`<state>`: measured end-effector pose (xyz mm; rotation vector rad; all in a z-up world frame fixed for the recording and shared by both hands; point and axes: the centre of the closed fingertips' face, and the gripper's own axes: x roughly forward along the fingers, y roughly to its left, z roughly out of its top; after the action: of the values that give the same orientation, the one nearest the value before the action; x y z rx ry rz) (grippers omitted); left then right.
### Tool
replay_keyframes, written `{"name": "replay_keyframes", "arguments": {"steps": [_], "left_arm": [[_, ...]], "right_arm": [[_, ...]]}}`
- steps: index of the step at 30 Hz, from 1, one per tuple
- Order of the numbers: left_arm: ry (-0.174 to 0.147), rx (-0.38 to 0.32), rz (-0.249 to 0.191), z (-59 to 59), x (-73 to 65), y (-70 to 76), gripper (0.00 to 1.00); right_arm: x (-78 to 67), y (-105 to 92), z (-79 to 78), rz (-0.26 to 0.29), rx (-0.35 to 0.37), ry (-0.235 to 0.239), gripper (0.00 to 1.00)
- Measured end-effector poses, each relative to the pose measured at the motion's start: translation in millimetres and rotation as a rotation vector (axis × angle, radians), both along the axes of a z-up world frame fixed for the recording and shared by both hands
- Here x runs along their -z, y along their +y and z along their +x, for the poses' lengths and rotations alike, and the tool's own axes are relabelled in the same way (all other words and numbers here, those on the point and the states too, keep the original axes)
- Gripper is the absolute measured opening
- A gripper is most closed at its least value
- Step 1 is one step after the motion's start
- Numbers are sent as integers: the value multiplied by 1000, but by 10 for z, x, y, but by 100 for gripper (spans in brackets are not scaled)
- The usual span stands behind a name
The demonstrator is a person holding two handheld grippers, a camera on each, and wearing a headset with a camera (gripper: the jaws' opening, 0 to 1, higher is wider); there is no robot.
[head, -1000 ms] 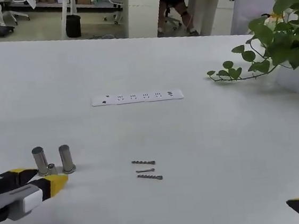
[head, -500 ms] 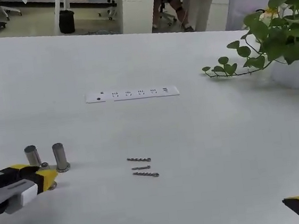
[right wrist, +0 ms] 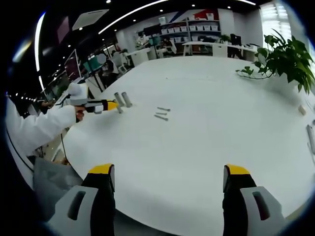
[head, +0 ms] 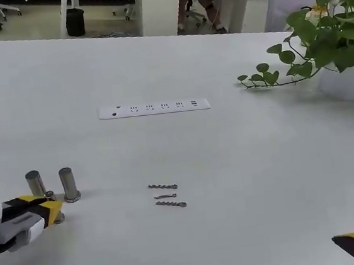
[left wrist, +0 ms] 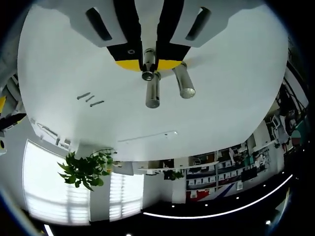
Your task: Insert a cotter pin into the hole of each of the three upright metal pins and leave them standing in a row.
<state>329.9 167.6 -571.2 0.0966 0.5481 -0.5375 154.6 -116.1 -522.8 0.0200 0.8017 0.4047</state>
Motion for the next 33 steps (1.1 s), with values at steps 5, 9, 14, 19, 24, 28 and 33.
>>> {"name": "replay_keyframes", "arguments": {"steps": [5, 9, 14, 19, 24, 28, 33], "left_arm": [[-2, 23, 4, -7, -3, -2, 6], [1, 36, 5, -11, -6, -3, 6], [-11, 47, 1, -69, -91, -17, 5], [-52, 89, 1, -177, -253, -117, 5], [-68, 133, -51, -339, -400, -270, 5], [-92, 179, -67, -482, -509, -413, 5], [-113, 236, -88, -659, -612, -573, 5]], "right_arm": [[18, 7, -10, -4, -4, 5, 89], [12, 10, -5, 5, -1, -2, 89], [-9, 15, -8, 12, 2, -10, 88], [-18, 49, -29, 14, -10, -16, 88], [-41, 113, -43, 21, -28, -31, 88], [-45, 147, -53, 24, -36, -43, 88], [-54, 205, -94, 37, -46, -58, 88]]}}
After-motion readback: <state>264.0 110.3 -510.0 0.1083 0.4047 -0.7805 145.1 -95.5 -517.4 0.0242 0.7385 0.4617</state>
